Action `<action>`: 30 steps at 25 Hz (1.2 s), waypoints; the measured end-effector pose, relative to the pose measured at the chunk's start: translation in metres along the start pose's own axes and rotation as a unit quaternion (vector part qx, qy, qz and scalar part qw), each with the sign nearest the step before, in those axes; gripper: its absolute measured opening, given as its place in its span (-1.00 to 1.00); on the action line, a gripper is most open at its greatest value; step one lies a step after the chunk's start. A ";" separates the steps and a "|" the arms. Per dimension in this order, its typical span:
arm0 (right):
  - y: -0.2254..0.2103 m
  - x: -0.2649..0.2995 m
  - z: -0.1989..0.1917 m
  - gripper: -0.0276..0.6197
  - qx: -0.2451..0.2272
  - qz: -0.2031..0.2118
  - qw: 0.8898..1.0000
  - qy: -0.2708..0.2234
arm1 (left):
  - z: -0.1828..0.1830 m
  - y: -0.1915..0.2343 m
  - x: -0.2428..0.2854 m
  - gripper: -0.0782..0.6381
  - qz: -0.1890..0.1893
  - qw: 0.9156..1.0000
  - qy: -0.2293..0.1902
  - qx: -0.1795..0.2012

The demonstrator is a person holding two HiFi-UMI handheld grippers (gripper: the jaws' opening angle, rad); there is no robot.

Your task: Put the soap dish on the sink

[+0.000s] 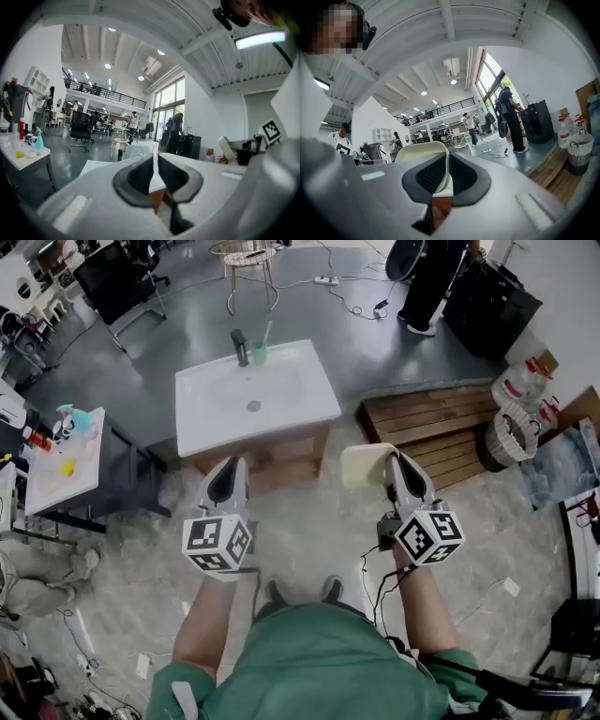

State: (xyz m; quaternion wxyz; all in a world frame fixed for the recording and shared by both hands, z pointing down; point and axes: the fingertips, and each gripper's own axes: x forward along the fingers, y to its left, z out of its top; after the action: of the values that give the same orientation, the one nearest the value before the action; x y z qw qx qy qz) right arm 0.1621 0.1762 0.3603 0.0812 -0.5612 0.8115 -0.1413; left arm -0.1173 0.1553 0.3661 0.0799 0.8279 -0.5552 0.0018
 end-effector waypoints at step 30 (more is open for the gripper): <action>-0.076 0.002 0.017 -0.86 0.010 0.072 0.997 0.020 | 0.001 -0.063 0.011 -0.71 0.087 0.996 -0.019 0.006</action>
State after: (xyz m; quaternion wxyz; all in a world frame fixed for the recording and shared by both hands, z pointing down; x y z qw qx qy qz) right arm 0.2338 0.1466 0.3682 0.0804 -0.4975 0.8497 -0.1548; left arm -0.0557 0.1687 0.3581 0.0638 0.7768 -0.6265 -0.0037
